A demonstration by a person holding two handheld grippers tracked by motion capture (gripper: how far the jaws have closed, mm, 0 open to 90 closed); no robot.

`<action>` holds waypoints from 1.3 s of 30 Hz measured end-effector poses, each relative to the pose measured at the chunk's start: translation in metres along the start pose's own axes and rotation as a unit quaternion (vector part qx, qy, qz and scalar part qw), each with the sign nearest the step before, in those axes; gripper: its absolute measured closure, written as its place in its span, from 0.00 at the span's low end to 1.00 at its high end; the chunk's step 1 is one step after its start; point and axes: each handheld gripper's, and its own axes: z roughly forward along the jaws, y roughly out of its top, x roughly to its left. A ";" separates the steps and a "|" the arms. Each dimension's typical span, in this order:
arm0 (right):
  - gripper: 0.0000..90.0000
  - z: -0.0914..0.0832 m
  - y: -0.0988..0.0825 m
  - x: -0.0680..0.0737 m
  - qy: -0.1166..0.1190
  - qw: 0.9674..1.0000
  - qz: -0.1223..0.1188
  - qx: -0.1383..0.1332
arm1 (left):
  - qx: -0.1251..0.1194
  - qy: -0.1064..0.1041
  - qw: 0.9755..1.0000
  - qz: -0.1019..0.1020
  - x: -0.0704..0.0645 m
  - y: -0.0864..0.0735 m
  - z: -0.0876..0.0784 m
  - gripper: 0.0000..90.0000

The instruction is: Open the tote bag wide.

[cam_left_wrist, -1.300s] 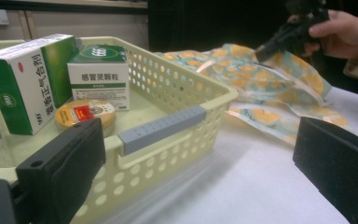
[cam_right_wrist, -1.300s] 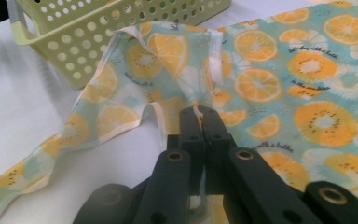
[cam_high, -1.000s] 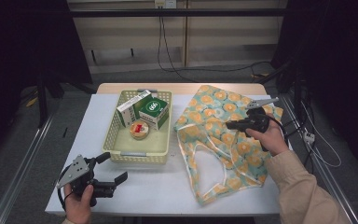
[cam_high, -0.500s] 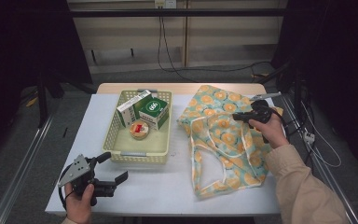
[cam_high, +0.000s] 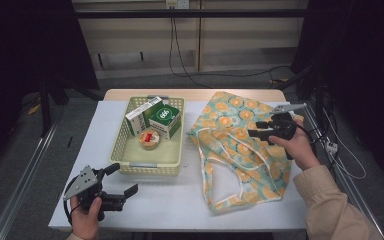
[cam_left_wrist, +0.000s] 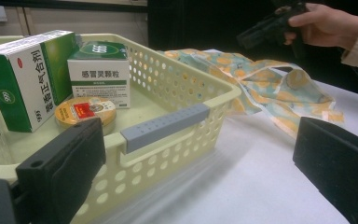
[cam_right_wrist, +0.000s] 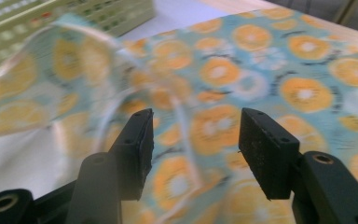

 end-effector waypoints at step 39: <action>1.00 0.025 -0.062 0.072 0.056 0.992 -0.063 0.099 | 0.008 -0.009 1.000 0.008 -0.004 0.001 0.004 0.02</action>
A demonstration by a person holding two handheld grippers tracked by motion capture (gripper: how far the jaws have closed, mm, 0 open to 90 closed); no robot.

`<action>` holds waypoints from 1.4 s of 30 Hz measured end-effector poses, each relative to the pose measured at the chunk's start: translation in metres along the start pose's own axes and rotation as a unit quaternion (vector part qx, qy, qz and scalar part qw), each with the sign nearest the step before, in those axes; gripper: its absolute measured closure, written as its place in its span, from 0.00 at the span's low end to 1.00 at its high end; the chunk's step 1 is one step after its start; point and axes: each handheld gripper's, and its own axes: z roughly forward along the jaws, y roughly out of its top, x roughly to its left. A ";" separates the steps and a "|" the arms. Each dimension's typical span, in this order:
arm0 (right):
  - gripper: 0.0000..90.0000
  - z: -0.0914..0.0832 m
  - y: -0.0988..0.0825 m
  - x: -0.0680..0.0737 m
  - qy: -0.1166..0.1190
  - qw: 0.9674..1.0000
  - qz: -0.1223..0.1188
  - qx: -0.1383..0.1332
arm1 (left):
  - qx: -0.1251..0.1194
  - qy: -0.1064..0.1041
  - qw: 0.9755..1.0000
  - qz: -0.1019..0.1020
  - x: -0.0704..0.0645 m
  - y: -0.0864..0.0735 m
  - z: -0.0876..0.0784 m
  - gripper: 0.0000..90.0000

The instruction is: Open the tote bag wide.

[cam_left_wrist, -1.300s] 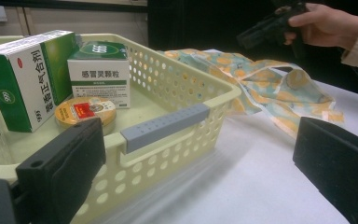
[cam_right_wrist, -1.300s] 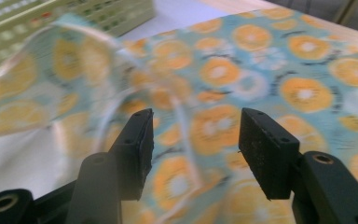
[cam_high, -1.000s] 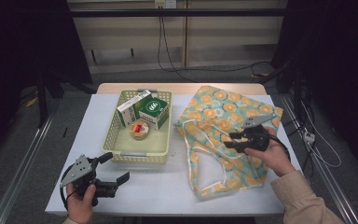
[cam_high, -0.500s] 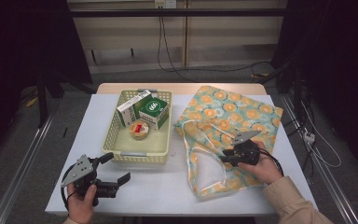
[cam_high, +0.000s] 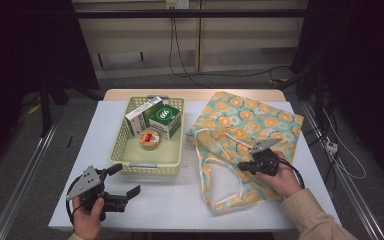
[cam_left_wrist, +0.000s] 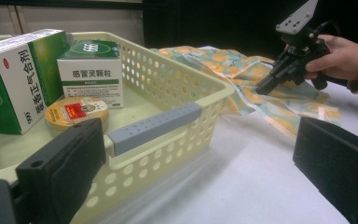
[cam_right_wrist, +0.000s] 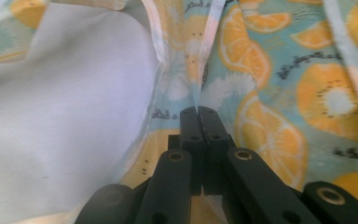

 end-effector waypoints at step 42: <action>0.99 -0.011 0.011 -0.071 -0.042 0.998 0.044 -0.023 | -0.003 0.002 1.000 -0.010 0.004 -0.003 -0.001 0.02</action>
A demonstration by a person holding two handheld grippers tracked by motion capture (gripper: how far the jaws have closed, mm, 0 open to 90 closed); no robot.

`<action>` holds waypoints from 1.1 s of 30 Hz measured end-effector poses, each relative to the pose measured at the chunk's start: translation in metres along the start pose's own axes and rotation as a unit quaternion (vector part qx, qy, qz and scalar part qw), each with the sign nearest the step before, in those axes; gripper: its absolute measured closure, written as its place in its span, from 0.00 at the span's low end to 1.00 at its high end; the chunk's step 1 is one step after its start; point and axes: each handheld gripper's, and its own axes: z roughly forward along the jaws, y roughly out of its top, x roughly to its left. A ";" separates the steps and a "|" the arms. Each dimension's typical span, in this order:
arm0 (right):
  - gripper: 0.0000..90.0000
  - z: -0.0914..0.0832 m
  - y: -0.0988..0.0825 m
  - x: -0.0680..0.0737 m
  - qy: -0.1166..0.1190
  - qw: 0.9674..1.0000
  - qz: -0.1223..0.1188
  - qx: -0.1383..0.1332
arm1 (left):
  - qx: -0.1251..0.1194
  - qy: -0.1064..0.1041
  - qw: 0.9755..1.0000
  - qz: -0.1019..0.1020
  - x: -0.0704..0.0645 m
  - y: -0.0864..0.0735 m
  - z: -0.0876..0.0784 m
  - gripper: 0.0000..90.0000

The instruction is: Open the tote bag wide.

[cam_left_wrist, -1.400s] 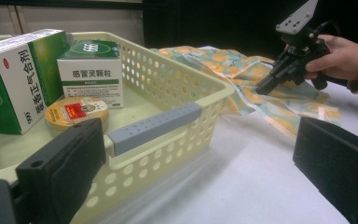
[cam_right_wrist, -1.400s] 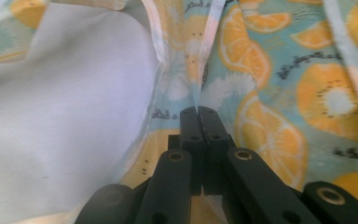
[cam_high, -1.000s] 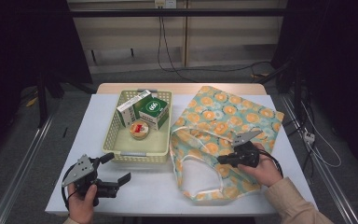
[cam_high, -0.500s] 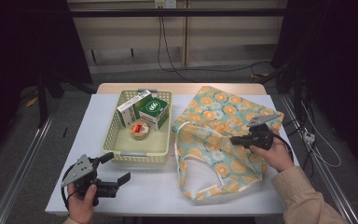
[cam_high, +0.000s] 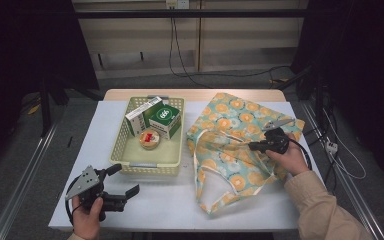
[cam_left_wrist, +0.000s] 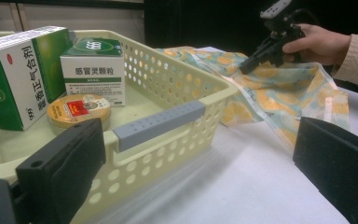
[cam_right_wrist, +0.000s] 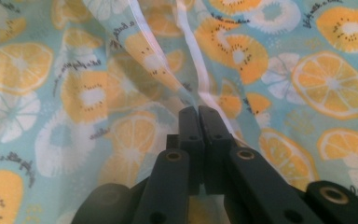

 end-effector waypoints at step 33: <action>0.62 -0.011 0.018 0.059 0.016 0.998 -0.055 -0.034 | 0.002 -0.004 1.000 0.004 -0.002 0.001 0.002 0.02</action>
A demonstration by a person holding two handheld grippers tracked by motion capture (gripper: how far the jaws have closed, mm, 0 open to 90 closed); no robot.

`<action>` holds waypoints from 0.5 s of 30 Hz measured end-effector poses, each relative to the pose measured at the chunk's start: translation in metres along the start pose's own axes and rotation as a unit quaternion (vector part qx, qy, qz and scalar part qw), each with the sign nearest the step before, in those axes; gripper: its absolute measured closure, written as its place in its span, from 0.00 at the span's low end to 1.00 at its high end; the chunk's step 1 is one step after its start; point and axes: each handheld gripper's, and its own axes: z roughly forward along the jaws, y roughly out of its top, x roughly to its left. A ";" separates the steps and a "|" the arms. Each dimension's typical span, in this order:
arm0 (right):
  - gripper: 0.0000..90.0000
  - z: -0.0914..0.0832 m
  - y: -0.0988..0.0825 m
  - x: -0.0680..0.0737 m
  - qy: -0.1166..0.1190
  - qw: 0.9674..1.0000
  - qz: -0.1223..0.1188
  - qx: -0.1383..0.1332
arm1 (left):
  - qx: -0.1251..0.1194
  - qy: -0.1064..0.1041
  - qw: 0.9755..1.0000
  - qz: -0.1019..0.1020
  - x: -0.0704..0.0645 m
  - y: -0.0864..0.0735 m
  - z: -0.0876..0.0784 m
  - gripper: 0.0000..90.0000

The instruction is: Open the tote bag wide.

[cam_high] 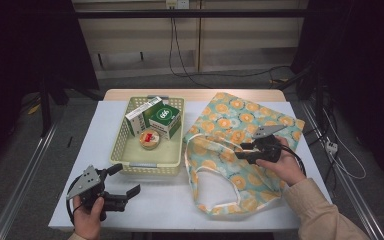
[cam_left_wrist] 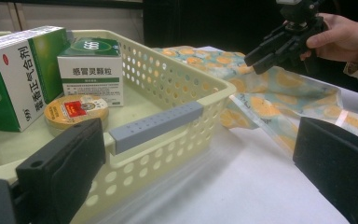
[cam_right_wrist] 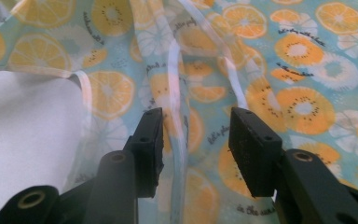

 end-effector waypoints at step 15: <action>0.98 0.023 0.001 0.007 0.032 0.999 -0.005 0.026 | 0.000 -0.001 1.000 -0.001 0.000 0.000 0.001 0.02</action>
